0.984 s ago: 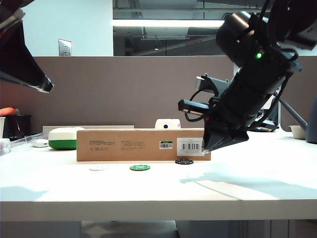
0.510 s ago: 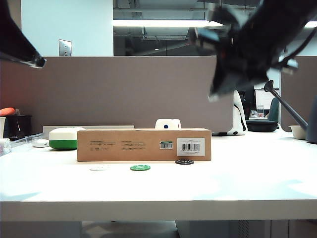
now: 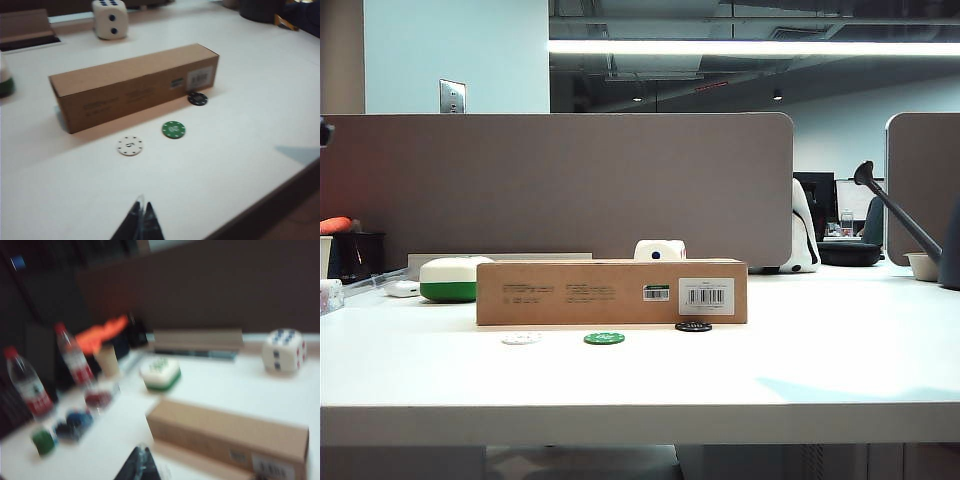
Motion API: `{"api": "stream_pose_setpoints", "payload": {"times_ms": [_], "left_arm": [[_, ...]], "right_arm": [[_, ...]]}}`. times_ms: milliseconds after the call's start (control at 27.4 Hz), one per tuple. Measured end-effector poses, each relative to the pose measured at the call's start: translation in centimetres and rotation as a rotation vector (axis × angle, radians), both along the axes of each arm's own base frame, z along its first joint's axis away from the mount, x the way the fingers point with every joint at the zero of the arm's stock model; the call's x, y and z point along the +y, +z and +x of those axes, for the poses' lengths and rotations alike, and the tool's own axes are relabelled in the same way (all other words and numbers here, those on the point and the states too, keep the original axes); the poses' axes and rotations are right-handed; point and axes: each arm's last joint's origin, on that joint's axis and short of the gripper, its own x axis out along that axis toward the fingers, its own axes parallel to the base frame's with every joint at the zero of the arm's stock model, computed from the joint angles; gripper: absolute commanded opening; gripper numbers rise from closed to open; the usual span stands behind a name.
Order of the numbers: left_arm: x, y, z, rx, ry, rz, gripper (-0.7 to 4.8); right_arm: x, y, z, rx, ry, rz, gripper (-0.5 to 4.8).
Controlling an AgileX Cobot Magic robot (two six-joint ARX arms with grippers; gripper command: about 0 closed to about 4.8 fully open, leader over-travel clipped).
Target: Push the chip with the highest value in the row forward next to the rectangular box.
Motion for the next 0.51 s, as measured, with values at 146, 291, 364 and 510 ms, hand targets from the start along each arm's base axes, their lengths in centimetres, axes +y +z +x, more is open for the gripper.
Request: {"api": "stream_pose_setpoints", "payload": {"times_ms": [146, 291, 364, 510], "left_arm": [[1.7, -0.1, -0.7, -0.113, 0.146, -0.048, -0.05], [2.2, -0.1, -0.4, -0.12, 0.226, -0.045, -0.05], [2.4, -0.3, -0.3, -0.115, 0.254, -0.041, -0.05], [3.3, -0.8, 0.0, -0.106, 0.365, -0.032, -0.05]], "right_arm": [[-0.6, 1.5, -0.4, -0.088, -0.004, 0.112, -0.05], [-0.5, 1.5, -0.5, -0.089, 0.0, 0.113, -0.05], [-0.3, 1.3, -0.4, -0.078, 0.006, 0.099, -0.05], [-0.3, 0.5, -0.3, -0.027, 0.002, 0.034, -0.05]]}}
